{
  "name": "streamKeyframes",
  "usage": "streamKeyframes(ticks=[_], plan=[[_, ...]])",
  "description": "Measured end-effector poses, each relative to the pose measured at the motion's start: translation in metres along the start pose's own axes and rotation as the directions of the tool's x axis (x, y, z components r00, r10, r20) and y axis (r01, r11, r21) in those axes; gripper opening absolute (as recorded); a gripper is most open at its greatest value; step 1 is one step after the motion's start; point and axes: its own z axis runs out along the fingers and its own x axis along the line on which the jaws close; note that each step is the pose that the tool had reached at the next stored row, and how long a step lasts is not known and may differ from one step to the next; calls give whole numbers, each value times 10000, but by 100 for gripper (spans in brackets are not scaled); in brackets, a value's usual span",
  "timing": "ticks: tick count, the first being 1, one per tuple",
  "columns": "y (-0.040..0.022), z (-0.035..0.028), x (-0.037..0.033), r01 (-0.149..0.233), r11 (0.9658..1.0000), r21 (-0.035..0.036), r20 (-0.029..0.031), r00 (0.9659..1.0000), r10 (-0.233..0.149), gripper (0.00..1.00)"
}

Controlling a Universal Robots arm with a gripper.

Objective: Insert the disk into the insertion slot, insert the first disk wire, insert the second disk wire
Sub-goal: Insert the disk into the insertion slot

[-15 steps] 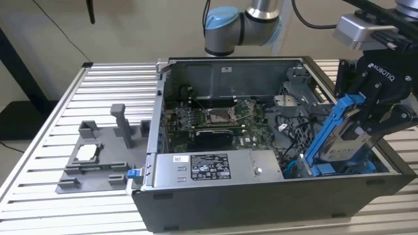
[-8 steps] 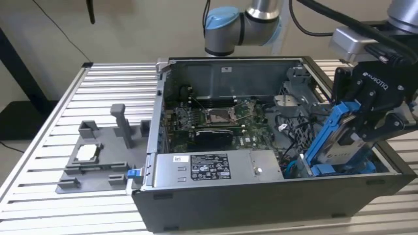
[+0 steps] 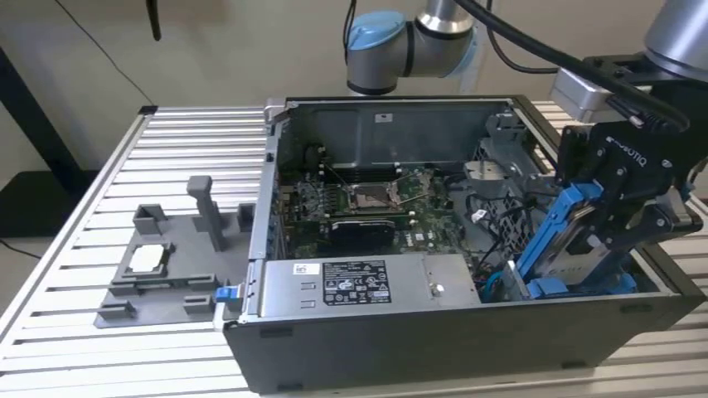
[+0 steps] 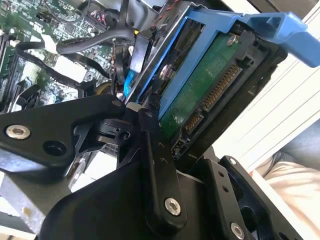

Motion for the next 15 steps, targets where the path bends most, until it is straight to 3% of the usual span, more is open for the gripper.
streamKeyframes(ticks=[12, 15], plan=[[0, 12, 0, 20, 10000, -1, -1, 10000, -20, 34], [-1, 12, 0, 24, 10000, -1, -1, 10000, -24, 52]])
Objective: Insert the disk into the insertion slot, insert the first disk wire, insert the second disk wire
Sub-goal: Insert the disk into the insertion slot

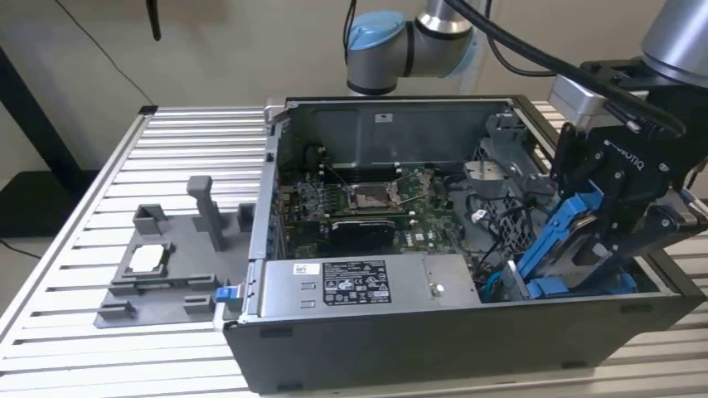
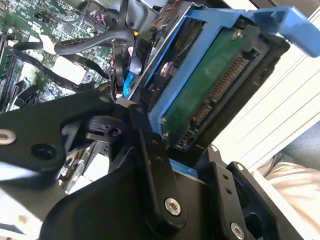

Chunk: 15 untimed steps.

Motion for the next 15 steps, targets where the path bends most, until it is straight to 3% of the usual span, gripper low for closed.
streamKeyframes(ticks=[1, 2, 7, 10, 13, 15], plan=[[0, 0, 0, 1, 10000, 0, 0, 10000, -1, 52], [0, 0, 0, 2, 10000, 0, 1, 10000, -2, 58], [0, 0, 0, 8, 10000, 0, 0, 10000, -8, 58], [0, 0, 0, 12, 10000, 0, 0, 10000, -12, 50], [0, 0, 0, 15, 10000, 1, 0, 10000, -15, 32], [0, 0, 0, 17, 10000, 1, 0, 10000, -17, 32]])
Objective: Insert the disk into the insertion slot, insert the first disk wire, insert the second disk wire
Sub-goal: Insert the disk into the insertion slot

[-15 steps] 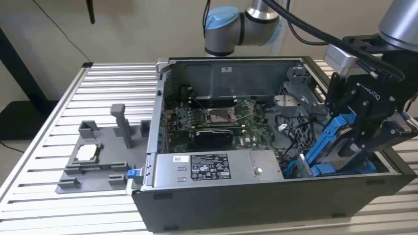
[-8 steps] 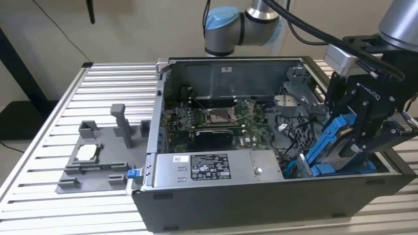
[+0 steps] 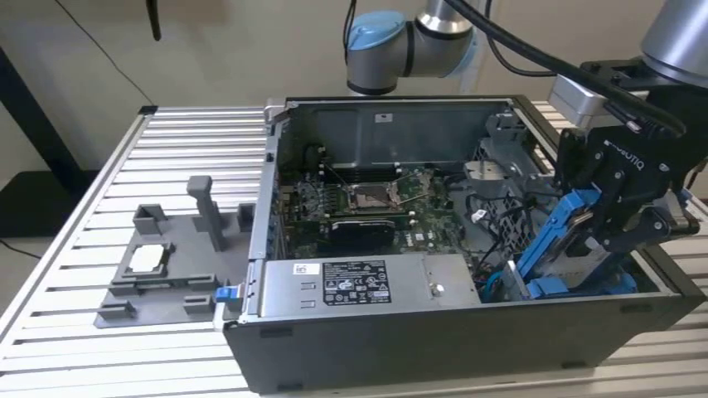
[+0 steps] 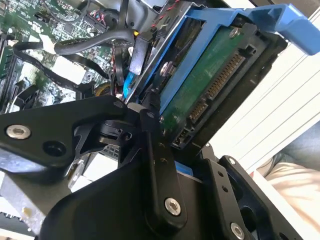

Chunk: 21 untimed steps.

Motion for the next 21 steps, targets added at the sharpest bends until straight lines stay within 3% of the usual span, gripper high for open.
streamKeyframes(ticks=[3, 6, 7, 12, 14, 16, 17, 21], plan=[[0, 0, 0, 3, 10000, 1, 8, 10000, -3, 32], [1, 0, 0, 10, 10000, 31, 196, 9998, -10, 32], [2, -1, 0, 11, 10000, 36, 221, 9998, -12, 32], [3, 1, -1, 14, 10000, 42, 230, 9997, -15, 32], [3, 0, -1, 12, 10000, 41, 224, 9997, -13, 40], [3, 0, 0, 12, 10000, 42, 223, 9998, -13, 40], [4, -8, 0, 11, 10000, 42, 223, 9997, -12, 47], [6, -73, -9, 8, 10000, 46, 225, 9997, -9, 47]])
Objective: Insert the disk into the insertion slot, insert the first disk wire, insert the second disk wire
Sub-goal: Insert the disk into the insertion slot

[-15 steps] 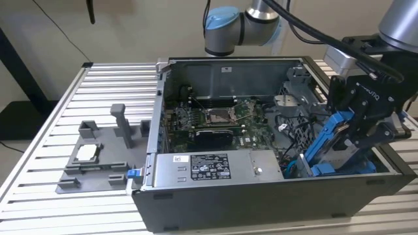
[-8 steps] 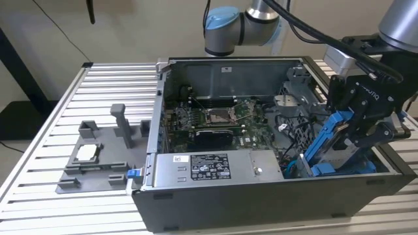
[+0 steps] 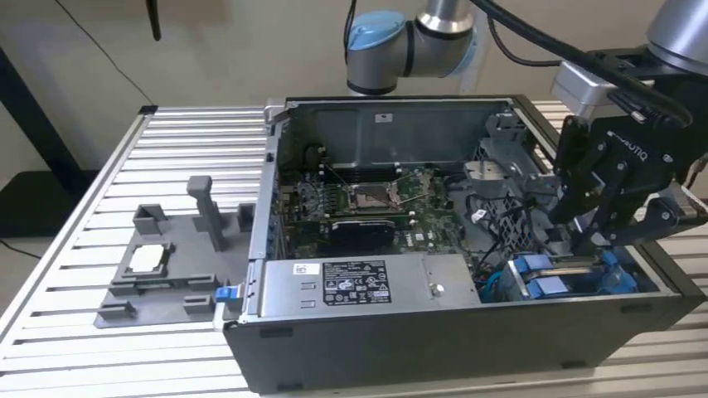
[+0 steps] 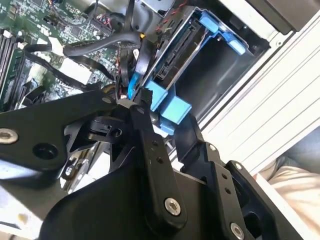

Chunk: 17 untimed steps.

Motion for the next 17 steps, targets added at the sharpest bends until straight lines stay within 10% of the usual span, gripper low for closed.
streamKeyframes(ticks=[6, 13, 17], plan=[[4, -111, -16, 0, 10000, 81, -37, 10000, 0, 47], [6, -131, -36, 17, 9975, 711, -51, 10000, -13, 47], [6, -169, -69, 37, 9960, 888, -62, 10000, -32, 47]])
